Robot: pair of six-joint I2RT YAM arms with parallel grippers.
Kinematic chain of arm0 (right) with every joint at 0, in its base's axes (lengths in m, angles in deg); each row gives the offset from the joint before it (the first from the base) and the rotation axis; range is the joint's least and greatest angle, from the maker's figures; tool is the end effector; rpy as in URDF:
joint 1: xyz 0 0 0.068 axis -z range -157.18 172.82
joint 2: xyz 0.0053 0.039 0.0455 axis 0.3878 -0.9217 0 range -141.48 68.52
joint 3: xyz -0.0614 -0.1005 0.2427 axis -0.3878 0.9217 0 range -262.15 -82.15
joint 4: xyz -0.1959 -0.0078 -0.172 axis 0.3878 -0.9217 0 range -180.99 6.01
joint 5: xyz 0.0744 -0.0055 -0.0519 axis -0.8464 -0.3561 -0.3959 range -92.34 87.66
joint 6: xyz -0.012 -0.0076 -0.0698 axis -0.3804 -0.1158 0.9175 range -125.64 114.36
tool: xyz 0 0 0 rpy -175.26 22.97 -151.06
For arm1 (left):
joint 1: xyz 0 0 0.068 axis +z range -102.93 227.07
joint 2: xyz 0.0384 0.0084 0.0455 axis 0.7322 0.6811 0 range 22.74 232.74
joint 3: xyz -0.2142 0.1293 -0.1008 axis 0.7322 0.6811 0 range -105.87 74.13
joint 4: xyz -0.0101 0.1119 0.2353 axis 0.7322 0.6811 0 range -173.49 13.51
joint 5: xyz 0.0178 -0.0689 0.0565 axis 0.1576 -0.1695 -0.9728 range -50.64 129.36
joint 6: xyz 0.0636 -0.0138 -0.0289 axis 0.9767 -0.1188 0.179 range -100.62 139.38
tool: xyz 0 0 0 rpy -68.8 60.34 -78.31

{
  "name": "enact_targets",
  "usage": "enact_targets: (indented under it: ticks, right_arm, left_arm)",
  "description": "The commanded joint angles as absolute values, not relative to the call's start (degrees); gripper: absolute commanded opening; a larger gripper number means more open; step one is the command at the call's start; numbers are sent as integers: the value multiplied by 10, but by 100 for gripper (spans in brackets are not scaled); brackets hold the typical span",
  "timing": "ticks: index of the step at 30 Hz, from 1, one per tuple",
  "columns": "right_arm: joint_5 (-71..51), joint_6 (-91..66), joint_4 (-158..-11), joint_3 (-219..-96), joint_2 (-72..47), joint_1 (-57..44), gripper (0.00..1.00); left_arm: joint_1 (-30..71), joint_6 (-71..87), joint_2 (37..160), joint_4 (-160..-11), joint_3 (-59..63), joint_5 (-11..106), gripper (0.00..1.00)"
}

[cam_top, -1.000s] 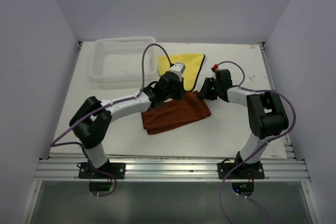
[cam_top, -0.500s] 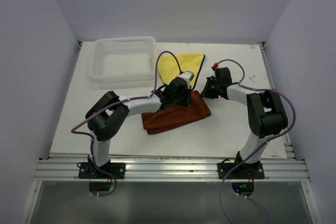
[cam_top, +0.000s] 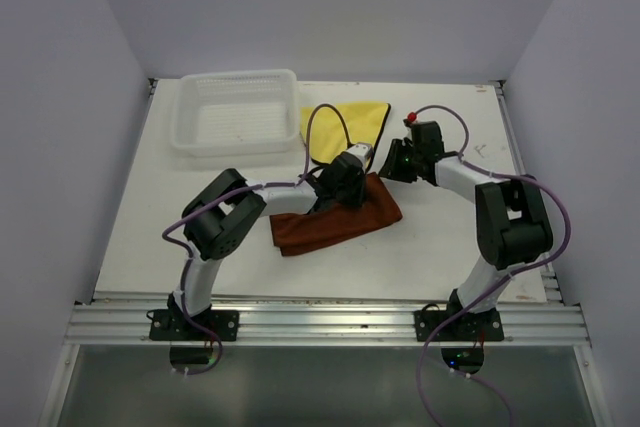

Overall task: Roll the towels
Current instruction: Roll the towel

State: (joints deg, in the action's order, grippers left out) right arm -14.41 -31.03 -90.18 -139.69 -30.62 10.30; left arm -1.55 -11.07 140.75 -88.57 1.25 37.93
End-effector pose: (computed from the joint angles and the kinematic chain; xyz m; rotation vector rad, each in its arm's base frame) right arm 0.3606 0.0926 0.1565 0.1755 2.4501 0.5533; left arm 0.3044 -0.3433 0.1278 0.3602 2.3399 -0.6793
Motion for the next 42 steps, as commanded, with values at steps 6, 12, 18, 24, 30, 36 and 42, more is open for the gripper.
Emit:
enact_targets:
  ticks: [6,12,18,24,30,36,42]
  right_arm:
    - [-129,-278,-920,-1439,-357,79,40]
    - [-82,-259,-936,-1453,-380,52,37]
    - [-24,-242,-968,-1467,-384,27,5]
    - [-11,-248,-986,-1479,-364,28,0]
    - [-21,-262,-1005,-1504,-319,27,0]
    - [-67,-291,-1013,-1511,-305,27,0]
    - [-106,-315,-1021,-1497,-301,27,0]
  left_arm:
    - [-14,-109,1409,-901,2,358,9]
    - [-13,-110,1409,-898,2,359,9]
    - [-7,-113,1409,-896,3,361,8]
    - [-4,-117,1405,-896,14,361,7]
    - [0,-122,1404,-902,23,365,6]
    - [1,-123,1404,-904,24,368,6]
    - [3,-124,1404,-905,27,367,5]
